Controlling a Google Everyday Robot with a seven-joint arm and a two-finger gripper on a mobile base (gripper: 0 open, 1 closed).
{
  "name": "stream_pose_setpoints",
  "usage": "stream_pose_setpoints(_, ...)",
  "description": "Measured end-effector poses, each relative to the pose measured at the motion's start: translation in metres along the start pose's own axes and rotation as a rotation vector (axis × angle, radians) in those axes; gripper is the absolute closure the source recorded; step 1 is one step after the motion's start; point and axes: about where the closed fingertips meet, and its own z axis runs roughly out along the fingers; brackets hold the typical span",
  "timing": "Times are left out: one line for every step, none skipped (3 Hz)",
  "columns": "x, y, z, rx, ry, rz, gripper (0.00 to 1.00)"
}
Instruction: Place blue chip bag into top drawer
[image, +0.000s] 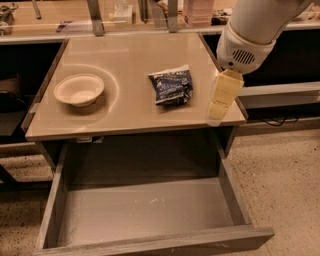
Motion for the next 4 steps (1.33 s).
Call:
stream_pose_setpoints(-0.016, -0.02, 0.025, -0.015, -0.022, 0.088, 0.0)
stream_pose_setpoints(-0.033, -0.046, 0.056, -0.051, -0.009, 0.2, 0.0)
stream_pose_setpoints(-0.035, -0.047, 0.059, -0.051, -0.013, 0.209, 0.0)
stream_pose_setpoints(-0.039, -0.048, 0.06, -0.051, -0.032, 0.208, 0.0)
